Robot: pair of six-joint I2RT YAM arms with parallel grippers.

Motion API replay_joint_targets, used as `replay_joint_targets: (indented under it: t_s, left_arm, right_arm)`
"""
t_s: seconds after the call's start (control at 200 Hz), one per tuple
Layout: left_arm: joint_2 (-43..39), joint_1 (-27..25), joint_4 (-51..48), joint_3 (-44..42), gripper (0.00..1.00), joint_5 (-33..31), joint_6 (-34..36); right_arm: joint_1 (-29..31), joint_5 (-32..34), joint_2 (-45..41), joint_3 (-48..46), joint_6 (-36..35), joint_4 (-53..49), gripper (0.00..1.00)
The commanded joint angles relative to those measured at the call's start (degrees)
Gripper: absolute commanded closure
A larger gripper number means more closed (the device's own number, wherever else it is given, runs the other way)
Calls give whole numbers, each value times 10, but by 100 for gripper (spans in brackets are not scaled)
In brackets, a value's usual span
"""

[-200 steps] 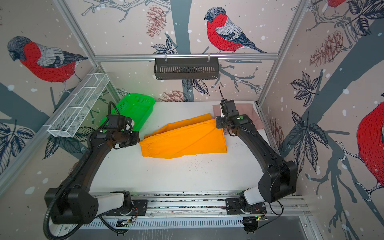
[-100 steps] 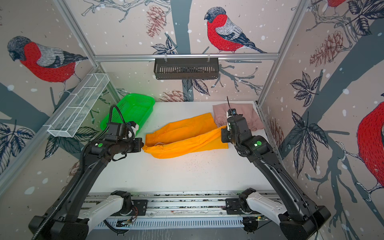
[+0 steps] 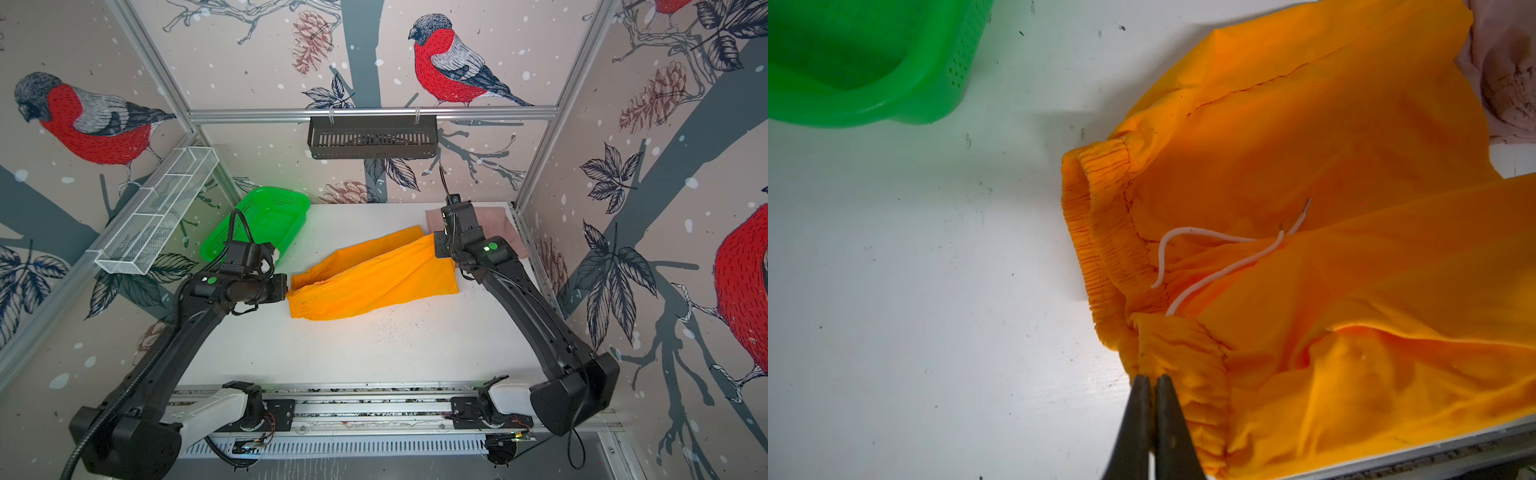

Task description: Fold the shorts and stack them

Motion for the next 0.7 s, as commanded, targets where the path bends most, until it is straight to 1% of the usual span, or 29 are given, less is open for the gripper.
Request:
replay_joint_targets:
  t_s: [0.0, 0.155, 0.325, 0.485, 0.695]
  left_arm:
    - [42, 9, 44, 30, 100, -35, -1]
    - [126, 25, 39, 89, 100, -61, 7]
    - [225, 46, 21, 142, 100, -54, 13]
    - [294, 53, 38, 163, 100, -60, 15]
    - [359, 59, 60, 208, 100, -67, 11]
  right_arm:
    - [-13, -29, 65, 48, -39, 45, 99]
    - [-28, -39, 174, 147, -57, 26, 99]
    - [-39, -55, 276, 238, -77, 6, 100]
    - [-50, -79, 344, 290, -87, 10, 100]
    - [-66, -105, 408, 338, -92, 20, 100]
